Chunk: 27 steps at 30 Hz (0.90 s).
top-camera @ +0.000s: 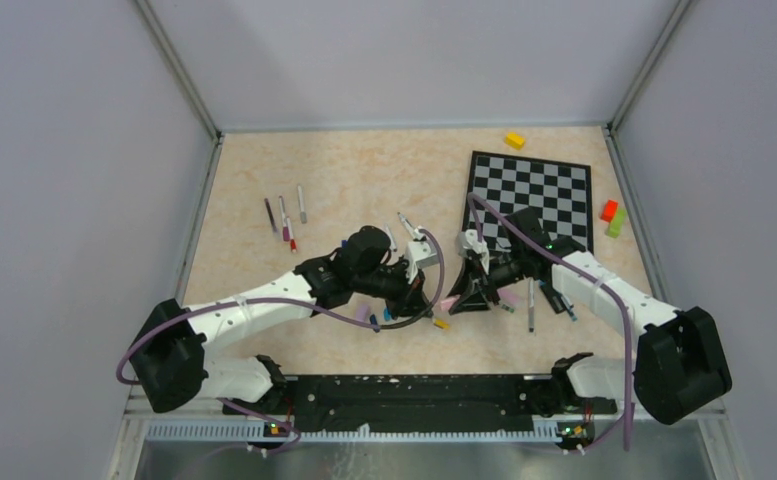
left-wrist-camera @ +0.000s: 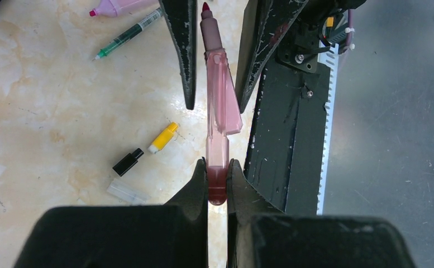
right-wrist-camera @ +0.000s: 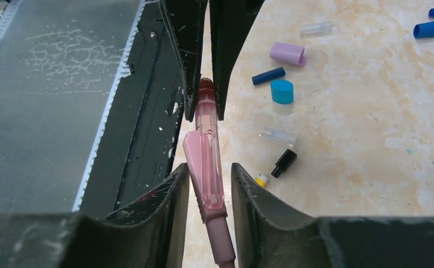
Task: Open the pen caps
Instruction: Place the pen cap at the center of the board.
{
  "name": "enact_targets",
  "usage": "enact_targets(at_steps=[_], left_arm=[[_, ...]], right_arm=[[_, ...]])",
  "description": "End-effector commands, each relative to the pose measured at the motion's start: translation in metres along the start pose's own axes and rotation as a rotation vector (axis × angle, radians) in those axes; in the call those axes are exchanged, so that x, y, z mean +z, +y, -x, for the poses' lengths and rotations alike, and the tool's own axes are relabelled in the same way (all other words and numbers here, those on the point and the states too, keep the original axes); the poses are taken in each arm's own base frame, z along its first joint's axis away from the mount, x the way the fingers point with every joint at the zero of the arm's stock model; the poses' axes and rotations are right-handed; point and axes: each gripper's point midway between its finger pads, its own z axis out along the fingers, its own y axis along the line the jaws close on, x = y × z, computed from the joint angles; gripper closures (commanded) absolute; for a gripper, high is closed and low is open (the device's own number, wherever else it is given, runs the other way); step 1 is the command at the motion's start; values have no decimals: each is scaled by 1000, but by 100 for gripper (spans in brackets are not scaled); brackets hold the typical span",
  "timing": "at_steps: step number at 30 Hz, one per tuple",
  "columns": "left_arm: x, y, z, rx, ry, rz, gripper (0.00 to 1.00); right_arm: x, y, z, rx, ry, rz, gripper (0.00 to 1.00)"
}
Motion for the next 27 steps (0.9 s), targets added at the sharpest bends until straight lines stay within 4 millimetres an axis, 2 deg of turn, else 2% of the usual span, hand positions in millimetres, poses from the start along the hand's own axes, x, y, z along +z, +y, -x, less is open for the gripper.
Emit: enact_targets(at_steps=[1, 6, 8, 10, 14, 19, 22, 27], left_arm=[[-1, -3, 25, 55, -62, 0, 100], [-4, -3, 28, 54, -74, 16, 99], [-5, -2, 30, 53, -84, 25, 94], [-9, -1, 32, 49, -99, 48, 83], [-23, 10, 36, 44, -147, 160, 47], [-65, 40, 36, -19, -268, 435, 5], [-89, 54, 28, -80, -360, 535, 1], [-109, 73, 6, -200, -413, 609, 1]], right_arm=[[2, -3, 13, -48, -20, 9, 74], [2, -3, 15, -47, -27, 12, 99], [2, -4, 16, -39, -24, 5, 100], [1, -5, 16, -29, -21, -1, 100], [0, -11, 18, -1, -11, -31, 100], [-12, -37, 21, 90, -33, -153, 100], [-20, -57, 21, 146, -56, -263, 100], [-42, -101, 14, 235, -80, -541, 100]])
